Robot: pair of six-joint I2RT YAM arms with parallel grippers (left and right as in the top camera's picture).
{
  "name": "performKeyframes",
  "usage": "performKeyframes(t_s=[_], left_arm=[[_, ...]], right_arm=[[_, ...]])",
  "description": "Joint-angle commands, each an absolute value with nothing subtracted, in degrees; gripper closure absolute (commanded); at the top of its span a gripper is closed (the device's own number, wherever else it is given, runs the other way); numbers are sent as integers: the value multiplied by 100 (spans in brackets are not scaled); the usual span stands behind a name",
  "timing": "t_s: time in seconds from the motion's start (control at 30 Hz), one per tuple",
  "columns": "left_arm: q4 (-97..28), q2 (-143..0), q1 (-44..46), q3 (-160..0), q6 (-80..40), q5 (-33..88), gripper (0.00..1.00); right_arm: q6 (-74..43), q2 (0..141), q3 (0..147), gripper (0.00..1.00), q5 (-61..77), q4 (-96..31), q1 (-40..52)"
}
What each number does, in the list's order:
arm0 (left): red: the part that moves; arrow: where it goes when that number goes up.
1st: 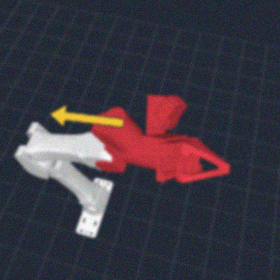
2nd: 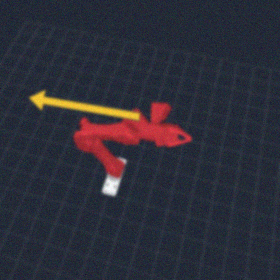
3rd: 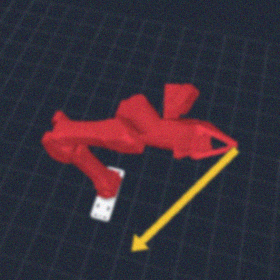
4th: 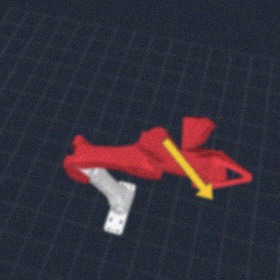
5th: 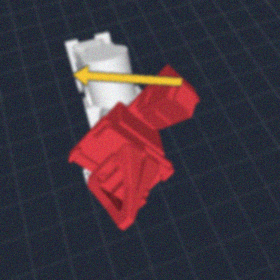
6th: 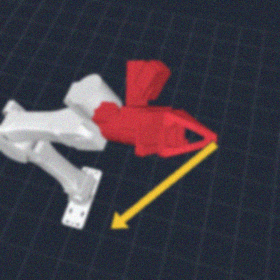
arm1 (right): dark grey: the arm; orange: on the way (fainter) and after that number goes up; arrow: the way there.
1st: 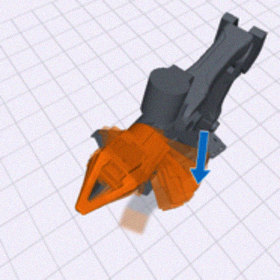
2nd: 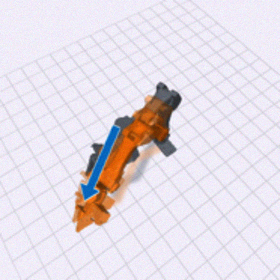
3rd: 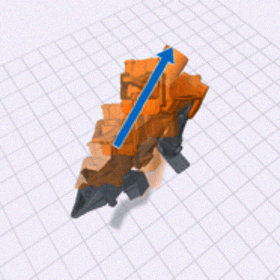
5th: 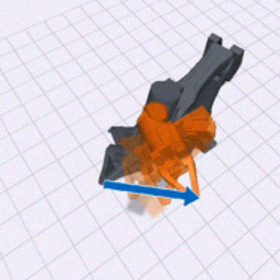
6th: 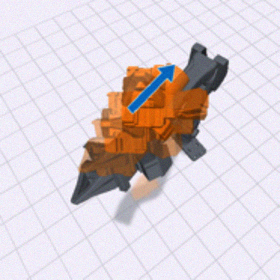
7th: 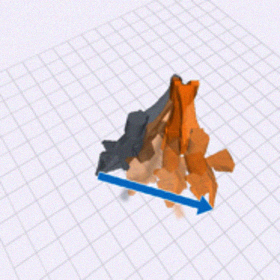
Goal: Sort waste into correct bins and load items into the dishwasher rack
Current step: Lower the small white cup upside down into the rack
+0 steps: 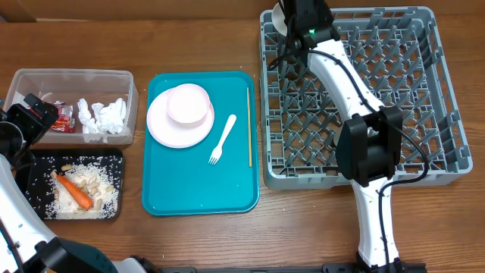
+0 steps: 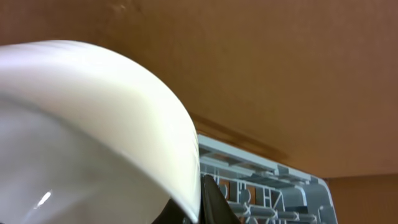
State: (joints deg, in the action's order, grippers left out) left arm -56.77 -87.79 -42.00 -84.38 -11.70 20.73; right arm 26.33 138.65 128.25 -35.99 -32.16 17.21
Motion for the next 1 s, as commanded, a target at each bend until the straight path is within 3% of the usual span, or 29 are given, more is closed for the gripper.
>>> performKeyframes(t_s=[0.0,0.97], left_arm=[[-5673,-8785,-4198,-8571,-1203,2034,0],[-5673,-8785,-4198,-8571,-1201,2036,0]], right_arm=[[2469,13856,12766,96,-3852,-3544,1675],[1072,13659,12768,96,-3894,-4720,1763]])
